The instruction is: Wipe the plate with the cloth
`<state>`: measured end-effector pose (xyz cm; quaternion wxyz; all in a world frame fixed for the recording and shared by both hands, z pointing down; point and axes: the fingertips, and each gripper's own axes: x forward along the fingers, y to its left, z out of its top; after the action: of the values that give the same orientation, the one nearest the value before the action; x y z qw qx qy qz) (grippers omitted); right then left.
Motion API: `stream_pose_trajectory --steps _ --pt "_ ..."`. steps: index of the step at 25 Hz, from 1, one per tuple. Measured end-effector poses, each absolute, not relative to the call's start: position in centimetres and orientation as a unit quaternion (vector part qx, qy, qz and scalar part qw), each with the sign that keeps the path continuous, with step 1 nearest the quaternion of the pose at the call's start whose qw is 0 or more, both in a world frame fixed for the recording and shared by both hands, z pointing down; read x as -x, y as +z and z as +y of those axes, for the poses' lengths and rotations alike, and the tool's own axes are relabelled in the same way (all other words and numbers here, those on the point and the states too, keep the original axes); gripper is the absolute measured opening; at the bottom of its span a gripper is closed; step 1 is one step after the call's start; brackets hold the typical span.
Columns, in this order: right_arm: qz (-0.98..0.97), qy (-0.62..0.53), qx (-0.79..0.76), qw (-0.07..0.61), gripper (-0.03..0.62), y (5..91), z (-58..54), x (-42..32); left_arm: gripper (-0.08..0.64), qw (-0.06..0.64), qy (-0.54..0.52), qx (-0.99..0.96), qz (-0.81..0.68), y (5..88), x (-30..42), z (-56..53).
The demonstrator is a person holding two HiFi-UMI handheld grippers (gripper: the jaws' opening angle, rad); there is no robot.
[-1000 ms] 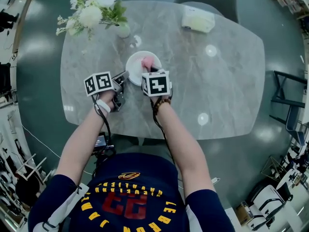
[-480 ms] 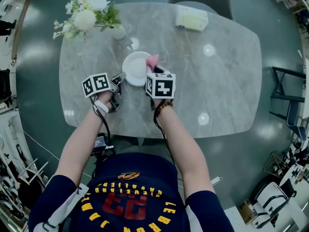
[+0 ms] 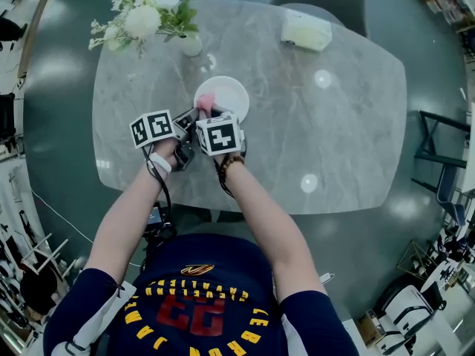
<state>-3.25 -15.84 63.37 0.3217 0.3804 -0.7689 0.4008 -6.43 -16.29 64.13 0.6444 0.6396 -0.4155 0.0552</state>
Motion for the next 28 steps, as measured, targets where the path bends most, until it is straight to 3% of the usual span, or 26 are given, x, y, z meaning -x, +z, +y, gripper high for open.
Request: stream_pose_trajectory --steps 20,28 --pt "-0.723 0.39 -0.478 0.311 0.04 62.3 -17.4 -7.8 0.018 0.64 0.059 -0.64 -0.42 64.1 6.6 -16.0" --pt "-0.739 0.392 -0.473 0.276 0.04 60.4 -16.6 -5.6 0.018 0.631 0.062 -0.644 -0.428 64.0 6.3 -16.1"
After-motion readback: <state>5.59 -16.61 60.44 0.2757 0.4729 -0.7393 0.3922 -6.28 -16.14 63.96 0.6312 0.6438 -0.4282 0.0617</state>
